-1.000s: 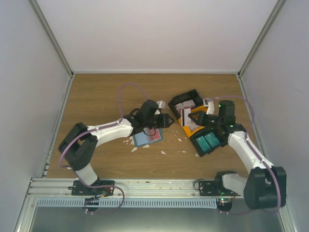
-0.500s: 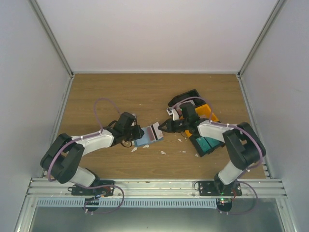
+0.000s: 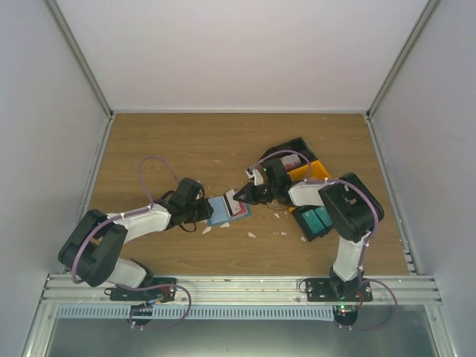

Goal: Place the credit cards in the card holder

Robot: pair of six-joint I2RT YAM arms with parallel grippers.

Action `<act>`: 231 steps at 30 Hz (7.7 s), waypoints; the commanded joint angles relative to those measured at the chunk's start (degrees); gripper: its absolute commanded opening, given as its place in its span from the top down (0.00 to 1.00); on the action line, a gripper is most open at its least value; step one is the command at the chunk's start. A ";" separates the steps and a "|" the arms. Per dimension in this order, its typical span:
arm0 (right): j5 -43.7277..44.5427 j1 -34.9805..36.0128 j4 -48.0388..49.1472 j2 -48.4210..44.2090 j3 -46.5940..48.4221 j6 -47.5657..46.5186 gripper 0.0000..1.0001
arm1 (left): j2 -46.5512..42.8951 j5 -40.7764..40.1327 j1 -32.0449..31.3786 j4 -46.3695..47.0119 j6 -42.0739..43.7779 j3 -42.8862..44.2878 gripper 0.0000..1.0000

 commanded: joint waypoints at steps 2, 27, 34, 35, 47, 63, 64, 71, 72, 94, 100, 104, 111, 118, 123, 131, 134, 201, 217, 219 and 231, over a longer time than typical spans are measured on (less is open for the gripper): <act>-0.36 0.68 3.37 2.44 0.36 1.89 0.99 | -0.11 -1.31 0.25 0.53 1.26 -1.22 0.76; 2.76 5.95 19.05 6.62 -6.06 15.67 0.99 | 2.07 1.93 0.20 4.03 0.26 -5.15 0.82; 6.58 7.32 22.24 6.73 -6.75 17.78 1.00 | 2.45 2.57 0.25 4.95 -0.01 -5.75 0.81; 7.11 7.36 22.52 6.62 -6.94 17.91 1.00 | 2.44 2.54 0.25 4.99 -0.03 -5.81 0.81; 5.47 9.85 24.01 7.70 -6.91 19.71 1.00 | 2.86 4.21 0.25 6.28 -0.60 -6.05 0.80; 16.18 9.77 -1.31 -6.45 -1.46 5.20 0.48 | -2.78 1.88 0.25 4.15 2.14 -5.22 0.67; 17.09 9.74 -4.46 -7.55 -0.47 3.09 0.44 | -3.57 1.37 0.25 3.73 2.44 -4.96 0.64; 31.30 7.75 -21.25 -18.89 0.89 -8.03 0.30 | -9.63 0.83 0.16 2.41 3.52 -3.23 0.46; 33.89 7.39 -24.55 -20.91 1.05 -8.70 0.29 | -10.82 0.77 0.08 2.49 3.59 -2.97 0.45; 64.63 -6.07 -55.88 -43.72 -9.70 7.98 0.45 | -16.79 4.03 -0.04 5.39 2.99 -5.78 0.40; 57.11 -12.04 -49.58 -40.13 -10.26 0.32 0.46 | -16.52 5.41 -0.12 7.19 3.01 -5.97 0.40; 52.59 -15.72 -44.47 -36.52 -8.55 -5.03 0.40 | -15.77 6.58 -0.19 7.52 3.74 -5.46 0.40; 46.06 -19.57 -38.07 -28.25 -5.75 -12.15 0.39 | -14.59 10.03 -0.32 9.72 4.19 -5.75 0.40; 43.27 -20.02 -36.15 -22.90 -3.21 -14.84 0.37 | -9.75 16.58 -2.29 14.52 4.43 -4.12 0.41; 43.48 -20.05 -39.53 -20.67 -3.52 -15.88 0.41 | -4.10 18.60 -5.32 18.75 3.02 -1.25 0.46; 37.07 -20.01 -38.63 -18.80 -4.32 -18.11 0.50 | 8.40 20.41 -11.02 25.34 -0.42 6.53 0.55; 35.49 -20.05 -38.51 -18.12 -4.10 -18.59 0.50 | 14.65 19.67 -13.48 27.07 -2.29 10.59 0.57; 13.59 -19.84 -38.08 -28.53 -9.09 -20.10 0.72 | 39.65 22.61 -20.23 20.32 -3.18 35.17 0.82; 21.48 -18.09 -40.77 -27.57 -6.65 -21.97 0.63 | 38.15 22.45 -20.23 20.43 -2.88 34.37 0.81; 24.25 -16.31 -41.98 -26.22 -5.99 -22.66 0.61 | 38.20 22.24 -20.23 20.37 -2.89 34.44 0.81; 27.18 -11.96 -43.62 -23.82 -3.99 -22.37 0.60 | 38.57 21.78 -20.23 19.78 -3.03 34.90 0.81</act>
